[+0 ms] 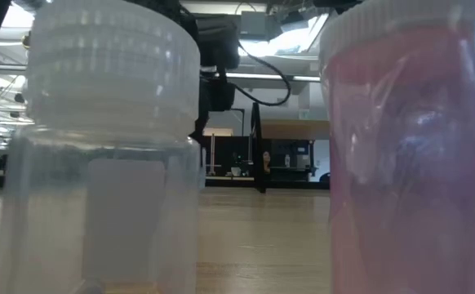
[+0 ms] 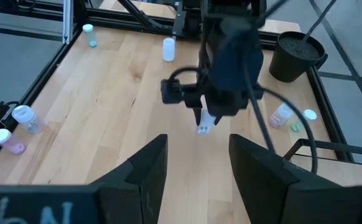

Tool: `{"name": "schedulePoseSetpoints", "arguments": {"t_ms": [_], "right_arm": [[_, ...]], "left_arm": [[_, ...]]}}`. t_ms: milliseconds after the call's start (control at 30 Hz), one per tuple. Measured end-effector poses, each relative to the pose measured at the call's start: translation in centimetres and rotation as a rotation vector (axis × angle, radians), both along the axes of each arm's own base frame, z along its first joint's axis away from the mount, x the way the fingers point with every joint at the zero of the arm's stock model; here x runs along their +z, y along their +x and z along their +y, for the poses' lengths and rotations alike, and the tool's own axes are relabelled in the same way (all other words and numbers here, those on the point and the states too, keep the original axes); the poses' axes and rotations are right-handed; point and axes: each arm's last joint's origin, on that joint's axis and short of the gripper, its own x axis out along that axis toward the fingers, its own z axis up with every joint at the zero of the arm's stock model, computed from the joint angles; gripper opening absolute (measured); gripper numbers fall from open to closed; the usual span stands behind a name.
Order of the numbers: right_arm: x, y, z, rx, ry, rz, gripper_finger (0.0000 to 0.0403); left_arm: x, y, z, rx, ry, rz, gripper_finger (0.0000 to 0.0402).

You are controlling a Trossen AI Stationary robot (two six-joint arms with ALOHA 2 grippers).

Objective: Pick and place medicine bottles onto shelf by color
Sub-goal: Put the middle transparent pill bottle on the shelf

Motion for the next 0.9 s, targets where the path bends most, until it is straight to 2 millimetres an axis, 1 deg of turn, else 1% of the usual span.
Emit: {"name": "schedulePoseSetpoints", "arguments": {"t_ms": [133,233,367,500,567,633,733,900], "right_arm": [[0.0,0.0,0.0,0.000,0.000,0.000,0.0174],[0.0,0.0,0.0,0.000,0.000,0.000,0.0174],[0.0,0.0,0.0,0.000,0.000,0.000,0.0174],[0.0,0.0,0.0,0.000,0.000,0.000,0.0174],[0.0,0.0,0.0,0.000,0.000,0.000,0.0174],[0.0,0.0,0.0,0.000,0.000,0.000,0.0174],[0.0,0.0,0.0,0.000,0.000,-0.002,0.0174],[0.1,0.0,0.0,0.016,-0.028,-0.008,0.0174]], "left_arm": [[2.0,-0.7,-0.3,-0.002,0.005,-0.048,0.0134],[4.1,-1.4,-0.6,-0.009,0.014,-0.109,0.0133],[7.1,-2.2,-1.1,-0.013,0.036,-0.103,0.0133],[10.6,-2.2,-1.4,-0.015,0.072,-0.072,0.0133],[12.4,-1.8,-1.4,-0.015,0.086,-0.112,0.0133],[14.0,-1.9,-1.4,-0.015,0.090,-0.123,0.0133],[16.4,-1.8,-1.2,0.002,0.123,-0.185,0.0133],[19.5,-1.8,-0.8,0.035,0.219,-0.279,0.0133]]}}
